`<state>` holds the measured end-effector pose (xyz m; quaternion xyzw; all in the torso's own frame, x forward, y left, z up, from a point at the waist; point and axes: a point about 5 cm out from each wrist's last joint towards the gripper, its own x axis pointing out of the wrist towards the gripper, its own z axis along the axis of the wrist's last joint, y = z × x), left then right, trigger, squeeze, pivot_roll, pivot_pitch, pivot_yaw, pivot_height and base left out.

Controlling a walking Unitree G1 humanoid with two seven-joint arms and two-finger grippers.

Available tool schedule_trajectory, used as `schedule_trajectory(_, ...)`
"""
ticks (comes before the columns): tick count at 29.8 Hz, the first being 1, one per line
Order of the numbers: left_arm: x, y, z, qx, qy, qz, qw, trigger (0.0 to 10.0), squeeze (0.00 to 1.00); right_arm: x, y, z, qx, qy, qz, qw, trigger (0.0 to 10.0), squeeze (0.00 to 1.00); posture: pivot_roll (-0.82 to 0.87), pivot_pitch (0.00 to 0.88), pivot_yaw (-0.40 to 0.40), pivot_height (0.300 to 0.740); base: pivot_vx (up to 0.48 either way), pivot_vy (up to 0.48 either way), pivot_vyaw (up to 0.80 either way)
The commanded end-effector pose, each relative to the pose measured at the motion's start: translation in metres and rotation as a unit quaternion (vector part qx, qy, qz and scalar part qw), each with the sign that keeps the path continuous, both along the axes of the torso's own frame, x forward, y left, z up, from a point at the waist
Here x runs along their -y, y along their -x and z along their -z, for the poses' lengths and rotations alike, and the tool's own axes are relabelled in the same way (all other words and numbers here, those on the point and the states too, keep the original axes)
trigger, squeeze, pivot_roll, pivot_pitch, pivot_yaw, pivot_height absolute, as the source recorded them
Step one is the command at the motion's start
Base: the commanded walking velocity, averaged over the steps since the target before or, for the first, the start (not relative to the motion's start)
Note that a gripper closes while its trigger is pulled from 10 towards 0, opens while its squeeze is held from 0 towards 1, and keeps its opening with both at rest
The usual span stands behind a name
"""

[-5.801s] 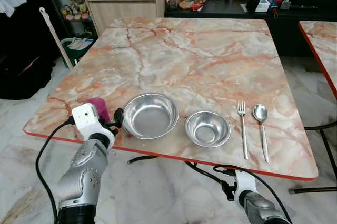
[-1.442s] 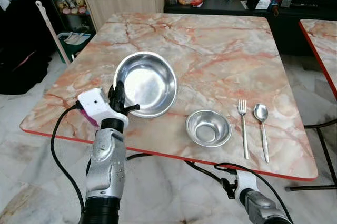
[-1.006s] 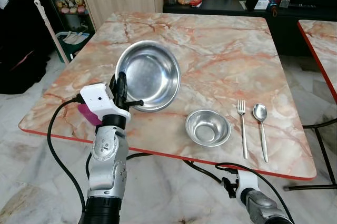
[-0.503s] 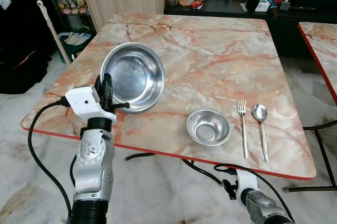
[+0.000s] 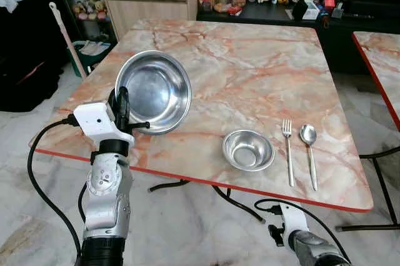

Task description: Setting the table

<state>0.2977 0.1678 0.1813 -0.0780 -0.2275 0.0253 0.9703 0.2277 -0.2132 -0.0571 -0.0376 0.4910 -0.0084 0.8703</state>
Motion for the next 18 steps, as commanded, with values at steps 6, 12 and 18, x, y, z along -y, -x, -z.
schedule_trajectory(6,-0.0003,0.0020,-0.0079,0.013,-0.009,0.001,1.000,10.0,0.00,-0.0012,0.0026,0.0019,-0.012,-0.002,0.010,1.000,10.0,0.00,0.02,0.052,0.014,0.740,0.000,0.000,0.00)
schedule_trajectory(12,0.0035,0.0014,-0.0063,0.006,-0.011,0.008,1.000,10.0,0.00,-0.0024,0.0049,0.0035,-0.017,-0.006,0.007,1.000,10.0,0.00,0.02,0.061,0.022,0.740,0.000,0.000,0.00)
schedule_trajectory(18,0.0050,0.0026,-0.0057,0.002,-0.012,0.011,1.000,10.0,0.00,-0.0022,0.0069,0.0046,-0.018,-0.006,0.005,1.000,10.0,0.00,0.01,0.073,0.028,0.740,0.000,0.000,0.00)
